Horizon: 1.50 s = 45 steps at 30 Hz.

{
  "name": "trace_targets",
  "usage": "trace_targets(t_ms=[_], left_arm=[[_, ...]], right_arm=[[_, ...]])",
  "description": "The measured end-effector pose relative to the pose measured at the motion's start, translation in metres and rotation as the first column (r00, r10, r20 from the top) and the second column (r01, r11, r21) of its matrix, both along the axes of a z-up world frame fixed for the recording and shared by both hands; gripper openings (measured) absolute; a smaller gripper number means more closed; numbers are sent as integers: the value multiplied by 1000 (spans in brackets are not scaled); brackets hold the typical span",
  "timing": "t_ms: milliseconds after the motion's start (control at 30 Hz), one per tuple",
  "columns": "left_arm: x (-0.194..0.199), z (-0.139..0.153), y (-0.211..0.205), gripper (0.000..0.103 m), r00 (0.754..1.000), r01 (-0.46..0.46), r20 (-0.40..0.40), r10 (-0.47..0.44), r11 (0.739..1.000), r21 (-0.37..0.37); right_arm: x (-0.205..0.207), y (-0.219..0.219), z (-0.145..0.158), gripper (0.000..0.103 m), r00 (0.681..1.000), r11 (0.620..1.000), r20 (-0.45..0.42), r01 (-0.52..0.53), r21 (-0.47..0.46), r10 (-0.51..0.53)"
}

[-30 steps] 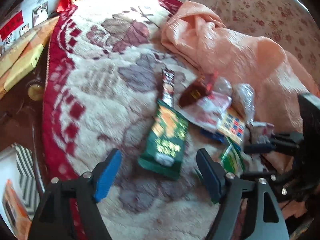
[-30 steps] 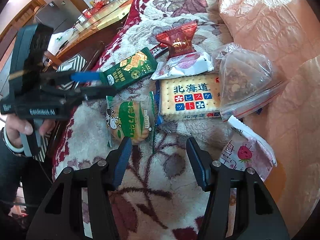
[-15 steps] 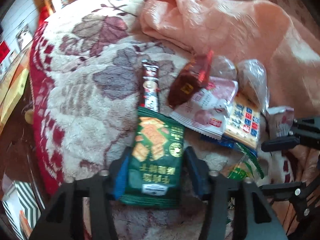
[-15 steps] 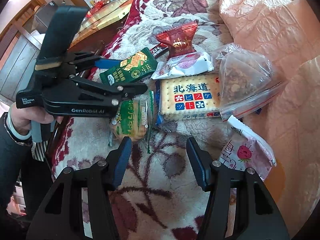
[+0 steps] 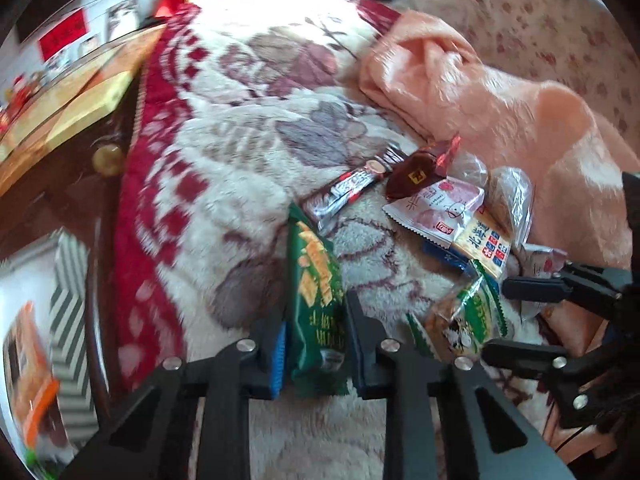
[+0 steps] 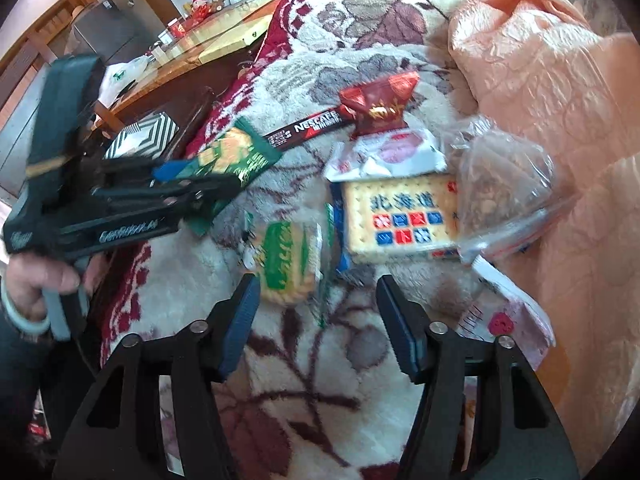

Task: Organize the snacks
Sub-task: 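Grasp the dark green cracker bag with the left gripper, then grasp the round green-labelled biscuit pack with the right gripper, then carry the cracker bag and biscuit pack over the white box with both grippers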

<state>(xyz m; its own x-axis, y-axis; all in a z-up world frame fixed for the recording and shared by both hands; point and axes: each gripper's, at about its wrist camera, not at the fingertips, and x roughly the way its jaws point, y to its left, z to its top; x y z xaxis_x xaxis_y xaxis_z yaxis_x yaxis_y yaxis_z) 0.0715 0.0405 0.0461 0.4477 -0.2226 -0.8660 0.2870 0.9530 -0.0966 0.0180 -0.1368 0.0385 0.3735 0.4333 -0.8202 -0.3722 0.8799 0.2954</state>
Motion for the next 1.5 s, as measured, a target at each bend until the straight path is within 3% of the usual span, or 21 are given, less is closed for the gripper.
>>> trace_targets(t_ms=[100,367,467,500,533,667,700,733,800,1233,1500], left_arm=[[-8,-2,7,27,1000,-19,-8,19,999,-32],[-7,-11,9,29,998,-36,-53,32,997,-73],[-5,-13,1,49,999,-36,-32,35,999,-37],[-3,-15,-1,61,999,-41,-32,40,999,-35],[-2,-15,-2,65,998,-46,-32,45,998,-40],[4,-19,-1,59,996,-81,-38,79,995,-50],[3,-20,1,50,995,-98,-37,96,994,-49],[2,-21,3,47,993,-111,-35,109,992,-51],[-1,-19,10,45,990,-136,-39,133,987,-83],[-45,11,37,44,975,-217,6,220,965,-149],[-73,33,59,44,954,-282,71,293,950,-134]], right_arm=[[2,15,0,71,1000,1000,7,-20,-11,20],[9,31,-14,71,999,996,-29,-33,-81,31],[10,36,-15,71,999,994,-22,-36,-106,34],[10,36,-15,71,999,993,-20,-37,-112,35],[11,38,-16,72,999,992,-20,-36,-118,34],[11,40,-16,73,999,991,-7,-52,-125,52],[10,40,-17,69,998,991,2,-62,-123,63],[8,38,-17,66,997,990,14,-75,-123,77],[5,34,-16,50,995,989,25,-90,-120,93],[-23,37,7,47,978,977,73,-188,-103,196],[-32,58,24,48,966,968,96,-229,-105,239]])
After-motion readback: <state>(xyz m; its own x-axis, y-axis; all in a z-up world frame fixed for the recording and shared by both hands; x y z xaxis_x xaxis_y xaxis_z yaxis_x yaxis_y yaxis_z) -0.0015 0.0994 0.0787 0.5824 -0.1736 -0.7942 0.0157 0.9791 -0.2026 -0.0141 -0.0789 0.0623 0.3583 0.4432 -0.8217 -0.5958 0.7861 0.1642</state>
